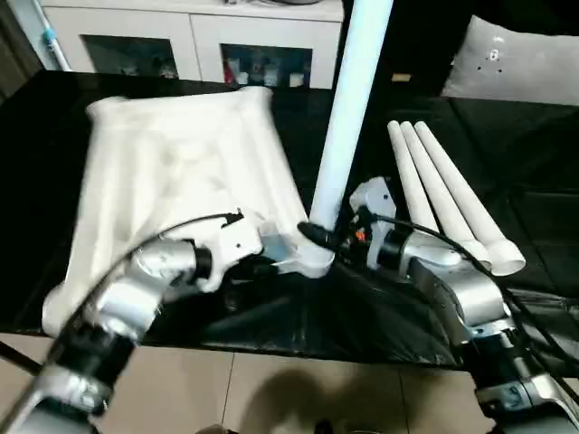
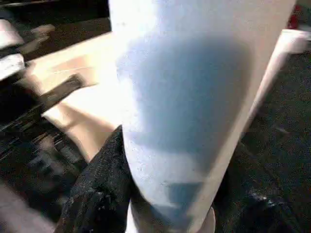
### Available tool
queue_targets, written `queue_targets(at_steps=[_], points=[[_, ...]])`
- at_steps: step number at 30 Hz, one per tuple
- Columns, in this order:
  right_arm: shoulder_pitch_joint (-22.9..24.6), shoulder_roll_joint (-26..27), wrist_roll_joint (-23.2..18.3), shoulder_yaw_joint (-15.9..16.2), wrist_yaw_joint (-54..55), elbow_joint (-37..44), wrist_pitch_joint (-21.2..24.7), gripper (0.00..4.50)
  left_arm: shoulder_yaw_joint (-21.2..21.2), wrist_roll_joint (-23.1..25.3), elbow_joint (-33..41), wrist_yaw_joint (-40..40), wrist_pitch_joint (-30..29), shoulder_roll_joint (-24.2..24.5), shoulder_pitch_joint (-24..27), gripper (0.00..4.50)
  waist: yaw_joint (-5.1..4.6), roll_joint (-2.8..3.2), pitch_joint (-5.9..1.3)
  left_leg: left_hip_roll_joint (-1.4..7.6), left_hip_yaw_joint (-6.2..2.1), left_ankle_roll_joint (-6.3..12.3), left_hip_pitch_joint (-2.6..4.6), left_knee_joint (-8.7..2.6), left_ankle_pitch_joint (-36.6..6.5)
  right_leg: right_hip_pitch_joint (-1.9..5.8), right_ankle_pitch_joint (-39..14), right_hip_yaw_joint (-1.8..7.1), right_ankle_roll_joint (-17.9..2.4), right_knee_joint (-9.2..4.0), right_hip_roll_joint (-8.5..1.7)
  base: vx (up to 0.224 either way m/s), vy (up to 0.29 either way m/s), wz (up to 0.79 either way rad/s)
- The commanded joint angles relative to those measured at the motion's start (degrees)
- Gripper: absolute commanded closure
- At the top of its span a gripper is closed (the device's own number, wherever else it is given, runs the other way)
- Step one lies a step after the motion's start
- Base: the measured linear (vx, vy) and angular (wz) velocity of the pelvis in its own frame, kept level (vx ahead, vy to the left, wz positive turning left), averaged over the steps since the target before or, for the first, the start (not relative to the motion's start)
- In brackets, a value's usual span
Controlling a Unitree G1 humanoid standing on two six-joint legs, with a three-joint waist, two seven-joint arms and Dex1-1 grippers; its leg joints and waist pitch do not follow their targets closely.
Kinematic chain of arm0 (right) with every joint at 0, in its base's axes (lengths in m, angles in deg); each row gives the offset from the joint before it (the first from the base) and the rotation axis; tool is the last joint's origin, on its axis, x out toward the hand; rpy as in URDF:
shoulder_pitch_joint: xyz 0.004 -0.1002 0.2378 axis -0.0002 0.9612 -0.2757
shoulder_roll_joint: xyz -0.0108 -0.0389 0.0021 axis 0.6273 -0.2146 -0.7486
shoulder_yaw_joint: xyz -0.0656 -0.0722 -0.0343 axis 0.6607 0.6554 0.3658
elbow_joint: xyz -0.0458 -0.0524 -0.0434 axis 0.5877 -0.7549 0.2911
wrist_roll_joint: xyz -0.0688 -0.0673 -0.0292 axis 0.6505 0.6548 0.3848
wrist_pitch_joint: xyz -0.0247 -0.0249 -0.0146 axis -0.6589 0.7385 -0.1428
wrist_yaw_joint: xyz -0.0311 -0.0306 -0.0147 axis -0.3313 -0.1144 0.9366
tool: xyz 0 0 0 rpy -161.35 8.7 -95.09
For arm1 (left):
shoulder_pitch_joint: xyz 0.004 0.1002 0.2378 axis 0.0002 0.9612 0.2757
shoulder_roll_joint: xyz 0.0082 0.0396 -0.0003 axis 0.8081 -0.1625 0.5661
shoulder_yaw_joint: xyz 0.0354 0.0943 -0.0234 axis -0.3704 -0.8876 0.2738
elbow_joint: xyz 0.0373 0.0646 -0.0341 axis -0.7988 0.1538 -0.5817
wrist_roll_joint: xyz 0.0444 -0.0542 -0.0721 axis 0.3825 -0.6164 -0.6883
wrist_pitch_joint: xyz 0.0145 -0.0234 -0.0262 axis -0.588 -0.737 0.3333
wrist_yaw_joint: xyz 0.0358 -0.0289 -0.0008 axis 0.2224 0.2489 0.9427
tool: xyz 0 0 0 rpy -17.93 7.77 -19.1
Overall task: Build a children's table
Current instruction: Insert table leg to table base
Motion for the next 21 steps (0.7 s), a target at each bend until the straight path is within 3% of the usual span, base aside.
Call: queue_targets(at_steps=[1, 4, 10, 16, 21], points=[[1.65, 0.09, 5.31, -0.49, 6.55, -10.36, 3.13, 2.62, -1.57, 1.49, 6.64, 4.4, -5.14, -4.16, 2.13, 4.5, 0.5, 0.0, -1.97, 5.15, -2.46, 0.08, -0.13, -5.35, -17.54, 1.33, -27.23, 4.04, -10.94, -5.51, -6.31, 0.0, 0.0, 0.0], [0.48, 0.88, 5.44, -0.87, 7.85, -12.13, 2.58, 2.62, -2.63, 3.07, 8.52, 7.86, -8.43, -7.4, 1.95, 4.5, 1.01, 0.1, -1.99, 4.92, -2.21, 1.07, -0.21, -5.25, -15.43, 1.29, -25.08, 3.85, -11.11, -5.64, -5.97, 0.0, 0.0, 0.0], [-0.26, 1.56, 5.11, -0.81, 8.93, -13.84, 1.95, 2.62, -3.82, 3.72, 10.19, 9.34, -10.69, -8.05, 1.0, 4.5, 1.25, 0.02, -2.25, 4.84, -2.13, 1.84, -0.43, -5.28, -14.33, 1.57, -21.38, 3.74, -11.48, -5.4, -5.9, 0.0, 0.0, 0.0], [-0.48, 2.5, 5.34, -1.23, 9.15, -14.31, 1.15, 2.62, -4.25, 5.11, 10.99, 8.66, -11.41, -6.73, 1.37, 4.5, 1.04, 0.16, -2.07, 4.86, -2.38, 1.11, -0.29, -5.43, -17.26, 1.32, -25.94, 3.78, -9.97, -5.86, -6.05, 0.0, 0.0, 0.0], [-0.72, 3.24, 5.03, -2.06, 10.03, -15.49, -1.61, 2.62, -3.91, 5.07, 10.51, 8.85, -12.1, -6.05, 0.94, 4.5, 0.88, 0.31, -1.98, 4.74, -2.37, 1.07, -0.36, -5.42, -17.49, 1.18, -26.04, 3.72, -10.12, -5.9, -5.97, 0.0, 0.0, 0.0]])
